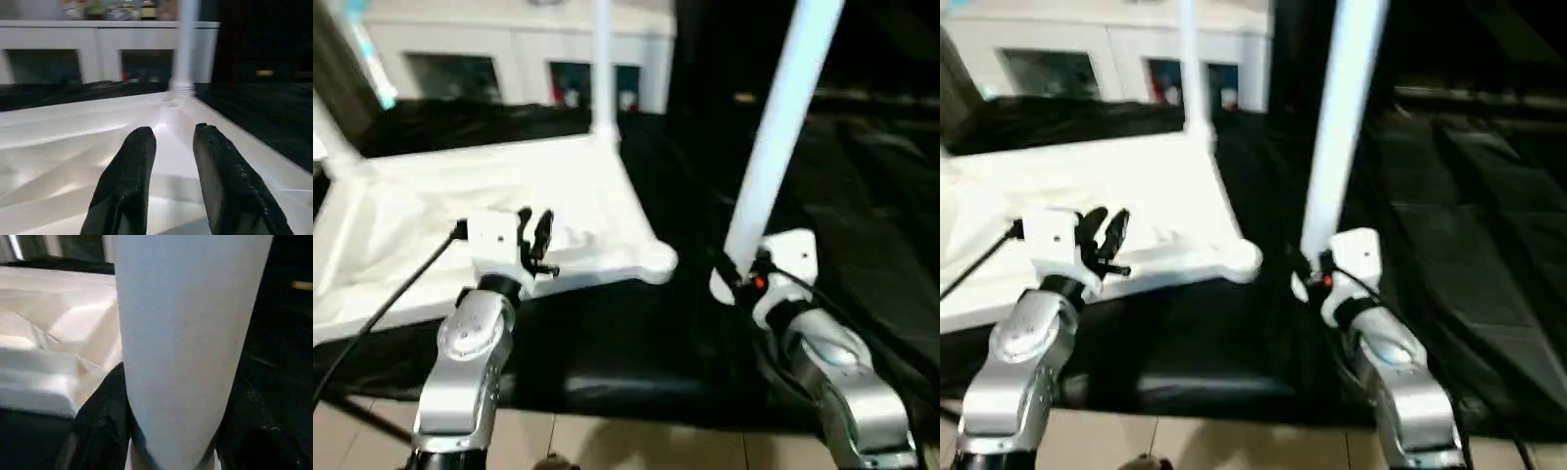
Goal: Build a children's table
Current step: Insert table leg to table base
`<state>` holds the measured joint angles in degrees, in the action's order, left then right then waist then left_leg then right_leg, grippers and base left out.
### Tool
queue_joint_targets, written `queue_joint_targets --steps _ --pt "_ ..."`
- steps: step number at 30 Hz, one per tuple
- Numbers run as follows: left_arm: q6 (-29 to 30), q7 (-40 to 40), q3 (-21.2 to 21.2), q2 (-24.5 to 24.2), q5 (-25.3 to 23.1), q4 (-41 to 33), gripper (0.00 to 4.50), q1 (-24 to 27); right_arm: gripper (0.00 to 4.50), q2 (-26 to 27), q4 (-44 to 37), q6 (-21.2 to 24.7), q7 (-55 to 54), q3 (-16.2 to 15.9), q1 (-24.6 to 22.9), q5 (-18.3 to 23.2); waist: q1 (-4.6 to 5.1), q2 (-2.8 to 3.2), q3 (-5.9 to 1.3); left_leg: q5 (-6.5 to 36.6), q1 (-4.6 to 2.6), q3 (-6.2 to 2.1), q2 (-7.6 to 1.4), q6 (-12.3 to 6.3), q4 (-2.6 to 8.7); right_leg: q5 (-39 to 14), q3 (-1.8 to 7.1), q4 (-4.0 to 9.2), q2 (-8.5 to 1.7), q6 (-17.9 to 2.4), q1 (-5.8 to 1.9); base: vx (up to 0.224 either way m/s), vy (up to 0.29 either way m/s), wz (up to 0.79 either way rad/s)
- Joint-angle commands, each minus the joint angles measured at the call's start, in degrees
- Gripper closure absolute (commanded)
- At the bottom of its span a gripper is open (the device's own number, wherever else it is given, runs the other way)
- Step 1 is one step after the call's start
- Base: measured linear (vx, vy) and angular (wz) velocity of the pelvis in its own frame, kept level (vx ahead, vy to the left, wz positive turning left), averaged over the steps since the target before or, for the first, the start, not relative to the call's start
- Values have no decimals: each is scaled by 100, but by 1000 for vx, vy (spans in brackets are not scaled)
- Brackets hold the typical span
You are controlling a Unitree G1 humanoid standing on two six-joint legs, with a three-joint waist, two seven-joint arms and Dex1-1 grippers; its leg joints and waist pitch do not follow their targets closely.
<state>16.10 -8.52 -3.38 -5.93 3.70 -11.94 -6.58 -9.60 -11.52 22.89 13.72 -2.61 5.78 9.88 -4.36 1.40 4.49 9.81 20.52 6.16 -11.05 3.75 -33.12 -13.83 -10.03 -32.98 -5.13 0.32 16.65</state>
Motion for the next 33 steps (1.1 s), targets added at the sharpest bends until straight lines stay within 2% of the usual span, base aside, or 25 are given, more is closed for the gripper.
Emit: queue_joint_targets --steps 1,3,4,5,6,7,8,9,10,11,12,13,14,15,16,18,20,22,25,26,27,29,30,31,33 --pt "80 -53 36 -42 19 -182 292 63 261 -43 39 -121 24 29 88 33 100 71 -242 4136 -488 -178 -346 76 554 -2761 315 444 -93 -575 52 59 66 1" --pt "114 -65 53 -33 -7 -251 292 151 261 -77 99 -173 52 0 100 -33 169 72 -286 4239 -665 -321 -468 -51 712 -1568 453 147 -46 -778 145 93 68 0" --pt "129 -70 77 -22 -16 -286 292 193 261 -91 142 -190 69 9 108 -33 202 6 -341 3790 -707 -313 -422 -367 703 -1040 532 116 -80 -907 166 142 37 5" --pt "166 -42 90 -13 -33 -302 292 214 261 -95 172 -198 73 15 126 -34 223 -38 -353 3434 -667 -249 -353 -557 660 -757 582 146 -121 -992 144 142 37 5" --pt "146 -35 77 36 43 -315 292 240 261 -96 196 -201 73 19 146 -36 147 -113 -400 2289 -243 35 -77 -895 480 -134 745 309 -286 -1122 -248 147 6 3" --pt "200 -42 112 33 52 -333 292 259 261 -97 206 -196 76 24 162 -37 2 -252 -515 760 322 209 275 -1174 64 757 949 342 -398 -923 -734 144 -13 4" --pt "242 -48 140 30 59 -347 292 275 261 -98 214 -192 78 28 174 -37 -123 -137 -636 268 257 175 183 -1194 64 1318 952 258 -482 -907 -719 144 -13 4" --pt "261 -31 188 15 12 -339 292 290 261 -97 225 -195 92 40 182 -43 -28 -204 -662 -850 361 90 158 -1299 3 2631 802 -35 -215 -755 -634 136 -7 9" --pt "261 -31 188 15 12 -339 292 290 261 -97 225 -195 92 40 182 -43 2 -126 -732 -2224 51 -56 89 -1411 -111 3820 684 -343 16 -577 -300 133 4 13" --pt "233 -32 224 -2 -27 -320 292 299 261 -99 236 -203 104 47 188 -52 37 -68 -845 -3397 -242 -217 -12 -1611 -245 4222 674 -565 117 -444 -89 133 4 13" --pt "216 -47 232 -1 -15 -316 292 302 261 -106 236 -206 109 51 189 -51 124 -45 -873 -4558 -604 -449 -239 -1902 -330 3705 719 -632 94 -245 307 76 -8 0" --pt "160 -106 263 26 53 -268 292 301 261 -167 221 -209 141 78 196 -47 284 -84 -793 -7002 -779 -957 -476 -2351 -420 1968 1153 -486 -397 302 814 -16 -12 -25" --pt "165 -119 264 42 83 -248 292 291 261 -200 210 -212 152 88 197 -44 232 -208 -747 -6415 -458 -789 -169 -2076 -450 2180 1239 -326 -397 392 618 -16 -12 -25" --pt "151 -119 273 53 80 -201 292 267 261 -231 194 -212 168 106 185 -32 72 -403 -709 -3991 122 -300 409 -1490 -360 3028 1180 -267 -163 548 82 -73 14 -19" --pt "148 -114 275 60 63 -175 292 250 261 -248 188 -216 176 115 176 -23 -19 -330 -576 -1748 153 -150 310 -906 -175 2851 1164 -103 -252 406 145 -102 14 4" --pt "158 -117 281 67 57 -152 292 231 261 -266 189 -220 180 127 165 -20 -3 -245 -543 51 65 -96 132 -298 62 1716 1056 -70 -226 -61 74 -108 3 7" --pt "210 -111 323 57 33 -138 292 188 261 -277 213 -238 197 167 141 6 42 -171 -477 889 40 -75 49 26 199 505 982 6 -166 -479 121 -127 -3 1" --pt "254 -173 372 7 66 -113 292 141 261 -259 265 -258 243 197 161 39 74 -180 -398 1954 4 -4 -23 240 321 -960 989 122 -134 -704 205 -123 11 -1" --pt "253 -478 519 -150 88 -8 275 61 261 -253 313 -246 277 209 207 61 56 -223 -345 2811 -105 53 -31 398 337 -2551 1019 298 -172 -420 370 -113 11 2" --pt "267 -801 638 -282 158 89 264 -20 261 -246 356 -223 311 226 251 96 41 -272 -337 2820 -108 58 -13 371 343 -2807 1023 342 -189 -320 391 -102 10 5" --pt "291 -1706 838 -542 502 327 257 -276 261 -285 465 -182 407 267 368 187 2 -246 -356 2823 -146 59 6 373 344 -3031 1036 358 -205 -215 445 -100 -3 6" --pt "324 -2041 891 -628 654 415 246 -383 261 -310 504 -177 451 280 406 217 -15 -226 -398 2670 -69 31 -6 427 381 -2776 1017 307 -215 -227 395 -93 -2 0" --pt "324 -2041 891 -628 654 415 233 -383 261 -310 504 -177 451 280 406 217 -37 -228 -451 2154 46 29 -38 416 406 -1877 1001 191 -192 -324 306 -51 16 -12" --pt "277 -2376 973 -749 692 600 233 -553 261 -372 568 -195 493 280 452 191 -54 -236 -455 1947 63 48 -38 389 400 -1523 1002 177 -177 -370 313 0 0 0" --pt "232 -3483 1329 -1142 730 1146 214 -1062 261 -557 648 -161 798 325 513 289 -101 -238 -433 2463 -77 126 -8 360 375 -2052 1034 254 -151 -405 490 -26 -1 3"
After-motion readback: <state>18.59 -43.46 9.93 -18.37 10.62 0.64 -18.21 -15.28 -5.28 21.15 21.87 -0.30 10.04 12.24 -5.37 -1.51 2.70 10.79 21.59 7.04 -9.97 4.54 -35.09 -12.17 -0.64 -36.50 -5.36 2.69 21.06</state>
